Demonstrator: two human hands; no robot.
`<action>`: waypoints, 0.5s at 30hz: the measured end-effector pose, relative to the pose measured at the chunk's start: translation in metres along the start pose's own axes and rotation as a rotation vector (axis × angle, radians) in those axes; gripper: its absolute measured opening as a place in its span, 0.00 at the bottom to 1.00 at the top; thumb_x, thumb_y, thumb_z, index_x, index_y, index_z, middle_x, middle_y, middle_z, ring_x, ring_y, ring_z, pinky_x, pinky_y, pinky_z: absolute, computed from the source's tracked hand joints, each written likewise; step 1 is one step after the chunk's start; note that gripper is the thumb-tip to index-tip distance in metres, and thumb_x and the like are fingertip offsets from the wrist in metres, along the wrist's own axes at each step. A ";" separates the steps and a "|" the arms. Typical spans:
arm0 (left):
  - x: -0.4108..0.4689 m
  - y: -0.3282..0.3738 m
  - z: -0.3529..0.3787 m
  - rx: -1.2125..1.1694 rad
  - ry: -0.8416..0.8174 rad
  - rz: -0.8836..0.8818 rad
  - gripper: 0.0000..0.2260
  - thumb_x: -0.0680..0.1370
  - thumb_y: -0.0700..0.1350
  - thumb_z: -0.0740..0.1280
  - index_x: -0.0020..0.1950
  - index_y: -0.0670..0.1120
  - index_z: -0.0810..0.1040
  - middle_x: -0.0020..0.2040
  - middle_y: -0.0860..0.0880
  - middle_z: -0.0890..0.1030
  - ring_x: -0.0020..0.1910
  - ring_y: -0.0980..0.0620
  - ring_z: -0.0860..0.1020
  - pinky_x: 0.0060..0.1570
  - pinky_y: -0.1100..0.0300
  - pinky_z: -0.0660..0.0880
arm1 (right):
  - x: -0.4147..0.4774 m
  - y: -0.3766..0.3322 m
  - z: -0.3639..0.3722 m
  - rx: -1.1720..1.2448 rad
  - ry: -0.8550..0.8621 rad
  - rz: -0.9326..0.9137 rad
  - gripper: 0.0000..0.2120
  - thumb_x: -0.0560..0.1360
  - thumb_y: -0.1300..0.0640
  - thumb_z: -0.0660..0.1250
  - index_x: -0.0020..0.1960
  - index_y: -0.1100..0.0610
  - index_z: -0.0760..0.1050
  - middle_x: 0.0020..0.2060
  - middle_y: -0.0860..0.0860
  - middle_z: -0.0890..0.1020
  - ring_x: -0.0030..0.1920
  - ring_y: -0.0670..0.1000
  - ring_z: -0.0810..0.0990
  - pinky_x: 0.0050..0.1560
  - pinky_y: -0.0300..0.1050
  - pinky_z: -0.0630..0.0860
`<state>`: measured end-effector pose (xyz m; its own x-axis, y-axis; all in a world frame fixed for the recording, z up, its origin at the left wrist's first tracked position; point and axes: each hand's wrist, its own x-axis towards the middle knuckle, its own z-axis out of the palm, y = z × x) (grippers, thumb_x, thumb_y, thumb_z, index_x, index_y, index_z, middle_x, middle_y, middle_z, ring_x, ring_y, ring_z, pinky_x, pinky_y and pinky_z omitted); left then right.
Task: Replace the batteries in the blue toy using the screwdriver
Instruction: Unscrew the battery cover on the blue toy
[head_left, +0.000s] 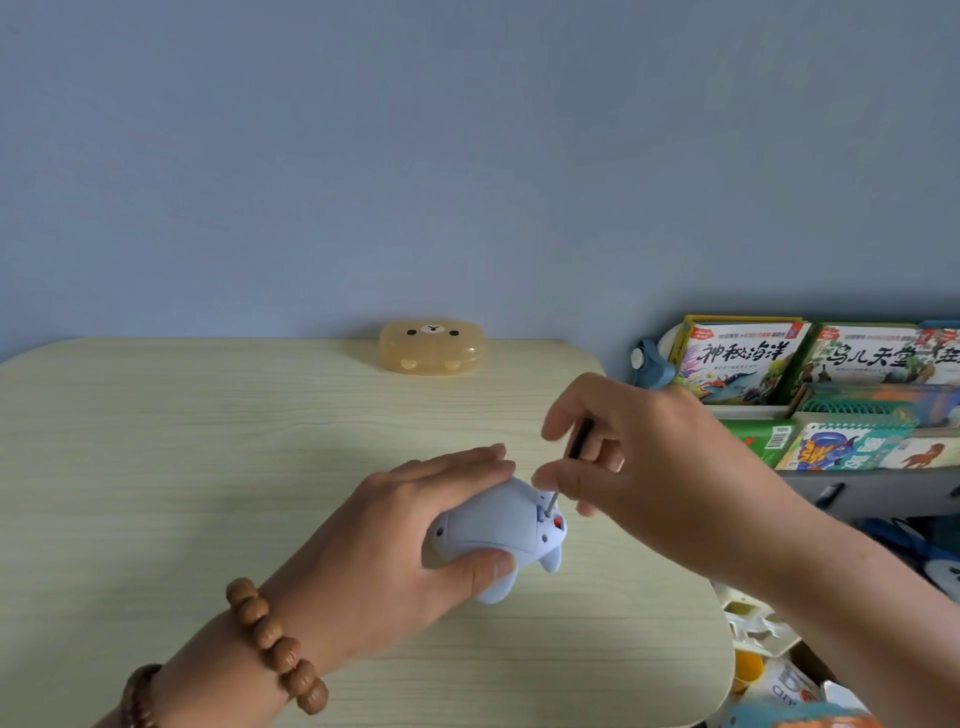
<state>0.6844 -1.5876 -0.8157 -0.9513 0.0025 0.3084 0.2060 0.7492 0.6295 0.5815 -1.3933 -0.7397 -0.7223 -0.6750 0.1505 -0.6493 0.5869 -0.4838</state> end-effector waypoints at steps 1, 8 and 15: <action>0.000 0.000 0.000 0.000 0.003 -0.002 0.30 0.70 0.63 0.69 0.71 0.59 0.72 0.71 0.70 0.69 0.70 0.74 0.64 0.67 0.74 0.63 | 0.000 -0.003 -0.004 -0.028 -0.014 0.005 0.08 0.72 0.44 0.73 0.43 0.46 0.76 0.31 0.45 0.84 0.34 0.41 0.82 0.37 0.44 0.80; 0.002 0.002 0.002 0.033 -0.012 0.015 0.30 0.70 0.63 0.67 0.72 0.61 0.71 0.71 0.70 0.69 0.69 0.69 0.67 0.64 0.67 0.71 | 0.008 -0.010 -0.003 -0.605 -0.024 -0.102 0.25 0.77 0.31 0.49 0.44 0.51 0.72 0.34 0.47 0.75 0.38 0.56 0.76 0.38 0.46 0.74; 0.000 0.001 0.001 0.025 -0.003 0.006 0.30 0.70 0.63 0.67 0.72 0.60 0.71 0.71 0.72 0.67 0.70 0.73 0.64 0.66 0.73 0.65 | 0.001 -0.003 -0.017 -0.379 -0.231 -0.133 0.05 0.79 0.43 0.58 0.49 0.43 0.66 0.42 0.41 0.78 0.43 0.48 0.78 0.43 0.48 0.77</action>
<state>0.6844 -1.5858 -0.8159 -0.9509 0.0090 0.3093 0.2056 0.7656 0.6096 0.5785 -1.3884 -0.7234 -0.5828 -0.8122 -0.0273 -0.8049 0.5816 -0.1176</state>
